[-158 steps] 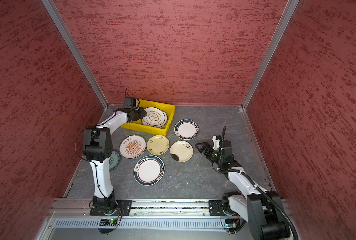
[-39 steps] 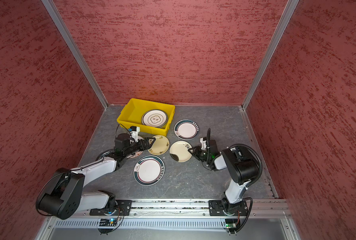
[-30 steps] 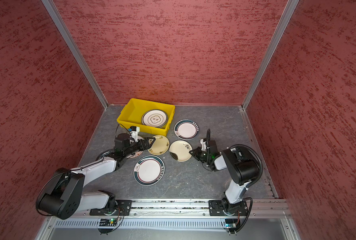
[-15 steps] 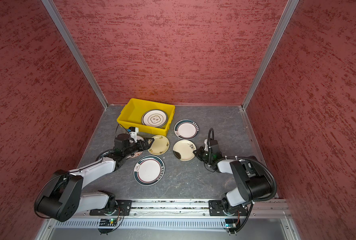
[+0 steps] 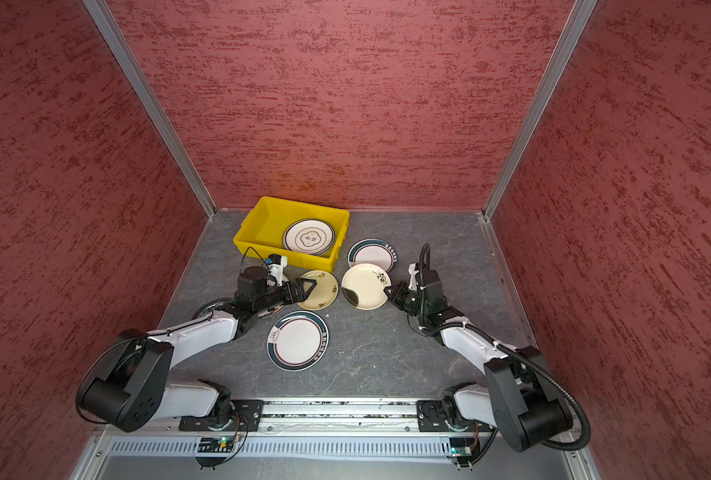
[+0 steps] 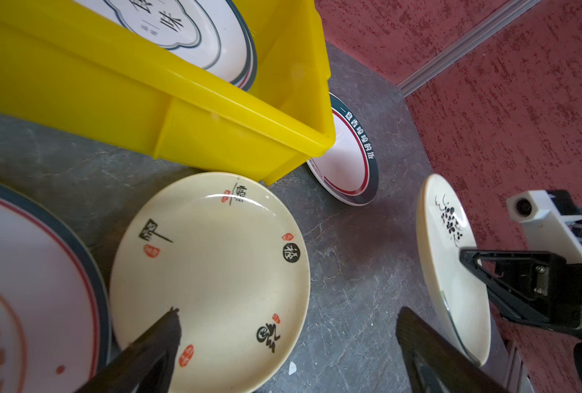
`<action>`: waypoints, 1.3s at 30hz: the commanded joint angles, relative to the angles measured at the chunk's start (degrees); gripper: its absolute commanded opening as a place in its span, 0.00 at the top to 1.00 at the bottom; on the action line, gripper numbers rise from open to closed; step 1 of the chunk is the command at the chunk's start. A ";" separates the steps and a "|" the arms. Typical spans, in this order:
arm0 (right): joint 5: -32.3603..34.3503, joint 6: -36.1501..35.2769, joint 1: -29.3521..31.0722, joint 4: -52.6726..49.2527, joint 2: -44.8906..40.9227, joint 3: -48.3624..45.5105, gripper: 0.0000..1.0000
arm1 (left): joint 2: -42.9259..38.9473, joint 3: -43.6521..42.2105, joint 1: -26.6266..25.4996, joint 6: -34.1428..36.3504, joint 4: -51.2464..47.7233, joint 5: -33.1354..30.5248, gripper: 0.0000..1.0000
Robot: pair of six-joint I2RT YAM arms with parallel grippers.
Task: Place the plates into the plastic bin on the countertop
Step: 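Pinch the small cream grape-pattern plate rim and tilt it upright with right gripper, then lift the plate toward left gripper while left gripper moves to its rim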
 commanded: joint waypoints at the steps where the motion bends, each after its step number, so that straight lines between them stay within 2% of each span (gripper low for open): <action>1: 2.33 -1.01 1.42 -2.39 -0.86 3.63 1.00 | 1.62 1.40 -1.27 1.26 2.39 3.20 0.01; 7: 6.79 -3.23 4.52 -5.97 0.77 7.01 1.00 | 4.04 0.71 -1.53 -1.77 8.26 8.25 0.01; 14: 7.52 -3.85 6.79 -6.06 4.42 8.96 1.00 | 4.12 -0.46 -1.55 -3.43 12.98 10.25 0.00; 18: 5.48 -2.46 7.73 -3.84 6.56 10.01 1.00 | 4.29 -0.92 -1.54 -5.11 14.55 10.74 0.04; 22: 1.12 1.75 7.82 4.07 8.26 8.72 1.00 | 5.70 -0.64 -1.29 -7.44 15.57 11.78 0.13; 27: 0.99 2.69 8.65 5.85 9.54 8.93 1.00 | 8.15 -0.90 -0.73 -10.83 19.00 14.02 0.23; 35: 2.59 1.80 11.15 5.05 10.57 10.19 1.00 | 11.73 -1.10 0.53 -14.47 23.77 16.66 0.65; 39: 2.80 0.88 11.90 4.66 12.22 10.84 1.00 | 13.01 -1.06 1.00 -15.53 24.76 17.21 0.72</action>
